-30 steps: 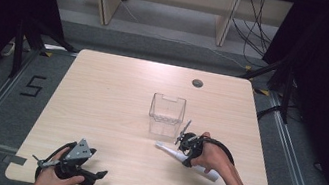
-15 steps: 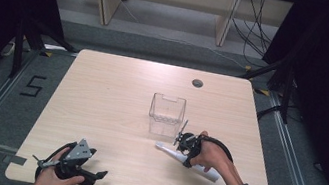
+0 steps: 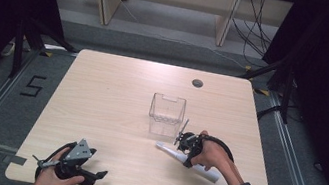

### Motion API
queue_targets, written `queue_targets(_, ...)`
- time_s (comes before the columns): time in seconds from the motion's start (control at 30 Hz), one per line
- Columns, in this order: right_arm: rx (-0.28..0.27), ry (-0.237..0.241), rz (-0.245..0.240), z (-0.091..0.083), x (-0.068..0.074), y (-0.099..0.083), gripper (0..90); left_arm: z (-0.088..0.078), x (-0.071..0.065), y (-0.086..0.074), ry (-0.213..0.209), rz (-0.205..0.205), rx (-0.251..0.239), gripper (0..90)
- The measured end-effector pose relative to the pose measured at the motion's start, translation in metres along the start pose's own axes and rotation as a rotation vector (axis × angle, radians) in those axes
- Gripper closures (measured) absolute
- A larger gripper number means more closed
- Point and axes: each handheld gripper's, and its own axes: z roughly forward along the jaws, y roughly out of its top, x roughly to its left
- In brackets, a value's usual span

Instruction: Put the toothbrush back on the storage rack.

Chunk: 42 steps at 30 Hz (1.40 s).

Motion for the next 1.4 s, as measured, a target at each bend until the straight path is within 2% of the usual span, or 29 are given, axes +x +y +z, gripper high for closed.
queue_targets(0.03, -0.016, -0.006, 0.003, 0.000, 0.000, -0.001, 66.6, 0.000, 0.000, 0.000, 0.001, 0.000, 0.000, 15.3)
queue_targets(0.23, -0.015, -0.020, 0.013, -0.004, 0.001, -0.004, 66.6, 0.000, 0.000, 0.000, -0.002, 0.001, 0.000, 15.3)
queue_targets(0.27, -0.034, -0.015, -0.006, -0.006, 0.001, -0.005, 66.6, 0.000, -0.001, 0.000, -0.011, -0.014, -0.012, 15.3)
queue_targets(0.33, -0.050, -0.018, 0.011, -0.008, 0.002, -0.007, 66.6, 0.000, -0.001, 0.000, -0.011, -0.013, -0.011, 15.3)
queue_targets(0.4, -0.066, -0.031, 0.002, -0.012, 0.002, -0.009, 66.7, 0.000, 0.000, 0.000, 0.001, 0.003, 0.002, 15.3)
queue_targets(0.47, -0.095, -0.039, 0.004, -0.017, 0.002, -0.012, 66.7, 0.000, 0.000, 0.000, 0.001, 0.001, 0.002, 15.3)
queue_targets(0.5, -0.112, -0.054, 0.023, -0.020, 0.003, -0.014, 66.7, 0.000, 0.000, 0.000, 0.001, 0.001, 0.002, 15.2)
queue_targets(0.57, -0.126, -0.045, 0.037, -0.023, 0.004, -0.016, 66.7, 0.000, 0.000, 0.000, 0.001, 0.002, 0.002, 15.3)
queue_targets(0.6, -0.165, -0.054, 0.060, -0.030, 0.005, -0.022, 66.7, 0.000, 0.000, 0.000, 0.001, 0.000, 0.001, 15.3)
queue_targets(0.63, -0.165, -0.054, 0.060, -0.030, 0.005, -0.022, 66.7, 0.000, 0.000, 0.000, 0.001, 0.000, 0.001, 15.2)
queue_targets(0.67, -0.201, -0.064, 0.086, -0.038, 0.005, -0.030, 66.7, 0.000, 0.000, 0.000, 0.000, -0.001, 0.001, 15.3)
queue_targets(0.7, -0.232, -0.064, 0.064, -0.041, 0.002, -0.033, 66.7, 0.000, 0.000, 0.000, 0.000, -0.001, 0.001, 15.3)
queue_targets(0.73, -0.246, -0.063, 0.085, -0.044, 0.002, -0.037, 66.7, 0.001, -0.001, 0.000, -0.009, -0.014, -0.010, 15.2)
queue_targets(0.77, -0.299, -0.085, 0.096, -0.047, 0.001, -0.041, 66.7, 0.001, -0.001, 0.000, -0.009, -0.014, -0.010, 15.3)
queue_targets(0.83, -0.318, -0.086, 0.100, -0.049, -0.001, -0.045, 66.7, 0.000, 0.000, 0.000, -0.004, -0.004, -0.001, 15.3)
queue_targets(0.87, -0.370, -0.106, 0.132, -0.054, -0.001, -0.051, 66.7, 0.000, 0.000, 0.000, 0.000, -0.006, -0.002, 15.3)
queue_targets(0.9, -0.391, -0.095, 0.138, -0.057, -0.002, -0.053, 66.7, 0.000, 0.000, 0.000, 0.001, -0.007, -0.002, 15.3)
queue_targets(0.93, -0.419, -0.104, 0.142, -0.059, -0.003, -0.055, 66.7, 0.000, 0.000, 0.000, -0.002, -0.011, -0.004, 15.3)
queue_targets(0.97, -0.419, -0.104, 0.142, -0.059, -0.003, -0.055, 66.7, 0.000, 0.000, 0.000, -0.002, -0.011, -0.004, 15.3)
queue_targets(1.0, -0.458, -0.102, 0.173, -0.062, -0.002, -0.059, 66.7, 0.000, 0.000, 0.000, -0.004, -0.007, -0.003, 15.3)
queue_targets(1.1, -0.532, -0.119, 0.197, -0.065, -0.006, -0.065, 66.7, 0.000, 0.000, 0.000, -0.005, -0.006, -0.003, 15.3)
queue_targets(1.13, -0.539, -0.121, 0.190, -0.067, -0.008, -0.067, 66.7, 0.000, 0.000, 0.000, -0.005, -0.008, -0.003, 15.3)
queue_targets(1.27, -0.615, -0.109, 0.246, -0.068, -0.010, -0.072, 66.7, 0.000, 0.000, 0.000, -0.004, -0.006, -0.004, 15.2)
queue_targets(1.3, -0.628, -0.115, 0.225, -0.069, -0.012, -0.074, 66.7, 0.000, 0.000, 0.000, -0.004, -0.007, -0.003, 15.3)
queue_targets(1.33, -0.641, -0.121, 0.255, -0.068, -0.011, -0.074, 66.7, 0.000, 0.000, 0.000, -0.003, -0.007, -0.006, 15.2)
queue_targets(1.37, -0.650, -0.130, 0.228, -0.070, -0.013, -0.076, 66.7, 0.000, 0.000, 0.000, -0.003, -0.008, -0.005, 15.3)
queue_targets(1.4, -0.658, -0.123, 0.244, -0.071, -0.013, -0.077, 66.7, 0.000, 0.000, 0.000, -0.003, -0.008, -0.003, 15.3)
